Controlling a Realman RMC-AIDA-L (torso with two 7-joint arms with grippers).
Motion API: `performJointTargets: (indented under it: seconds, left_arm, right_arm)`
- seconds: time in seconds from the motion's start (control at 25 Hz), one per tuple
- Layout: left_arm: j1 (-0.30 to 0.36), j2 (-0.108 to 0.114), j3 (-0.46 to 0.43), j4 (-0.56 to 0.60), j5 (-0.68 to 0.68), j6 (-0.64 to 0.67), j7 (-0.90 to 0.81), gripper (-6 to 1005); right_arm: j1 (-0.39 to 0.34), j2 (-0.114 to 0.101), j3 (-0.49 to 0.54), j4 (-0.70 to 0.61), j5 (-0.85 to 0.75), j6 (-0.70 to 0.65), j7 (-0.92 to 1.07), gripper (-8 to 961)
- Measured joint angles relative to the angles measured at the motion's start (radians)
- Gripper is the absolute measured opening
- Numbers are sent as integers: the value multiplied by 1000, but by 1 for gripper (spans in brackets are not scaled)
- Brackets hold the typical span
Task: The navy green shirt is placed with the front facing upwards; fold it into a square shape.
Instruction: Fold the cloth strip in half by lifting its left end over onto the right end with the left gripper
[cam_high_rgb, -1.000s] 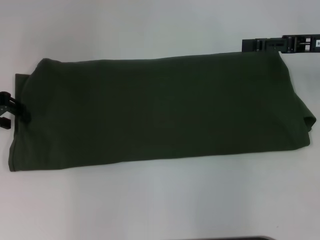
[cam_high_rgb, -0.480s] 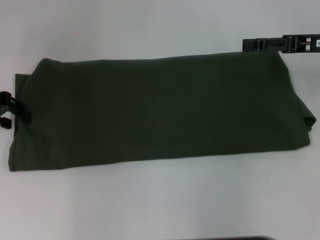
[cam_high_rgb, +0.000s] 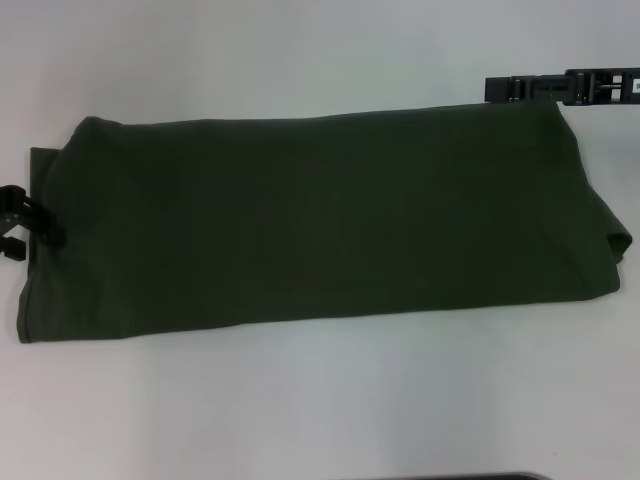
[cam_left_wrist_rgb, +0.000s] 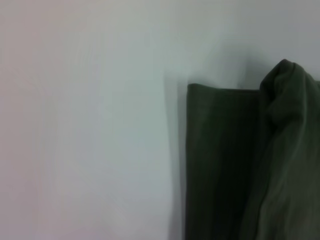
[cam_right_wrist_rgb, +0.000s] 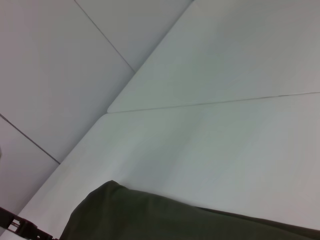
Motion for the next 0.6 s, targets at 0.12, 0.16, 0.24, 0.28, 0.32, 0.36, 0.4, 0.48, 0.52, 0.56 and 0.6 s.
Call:
performJointTargets:
  seconds: [0.12, 0.16, 0.24, 0.28, 0.32, 0.36, 0.4, 0.48, 0.52, 0.56, 0.6]
  left_arm:
    - [0, 0, 0, 0, 0, 0, 0, 534]
    - [0, 0, 0, -1, 0, 0, 0, 534]
    - [0, -1, 1, -1, 0, 1, 0, 534]
    - [0, -1, 1, -1, 0, 1, 0, 534]
    - [0, -1, 1, -1, 0, 2, 0, 534]
    - [0, -2, 1, -1, 0, 1, 0, 534]
    - [0, -2, 2, -1, 0, 1, 0, 534]
    - [0, -3, 2, -1, 0, 1, 0, 534]
    - [0, -3, 2, -1, 0, 1, 0, 534]
    - [0, -3, 2, -1, 0, 1, 0, 534]
    - [0, -3, 2, -1, 0, 1, 0, 534]
  right_arm:
    - [0, 0, 0, 0, 0, 0, 0, 804]
    - [0, 0, 0, 0, 0, 0, 0, 804]
    - [0, 0, -1, 0, 0, 0, 0, 804]
    - [0, 0, -2, 0, 0, 0, 0, 804]
    - [1, 0, -2, 0, 0, 0, 0, 804]
    - [1, 0, -2, 0, 0, 0, 0, 804]
    - [1, 0, -2, 0, 0, 0, 0, 804]
    - [2, 0, -3, 0, 0, 0, 0, 804]
    - [2, 0, -3, 0, 0, 0, 0, 804]
    - [2, 0, -3, 0, 0, 0, 0, 804]
    - [2, 0, -3, 0, 0, 0, 0, 804]
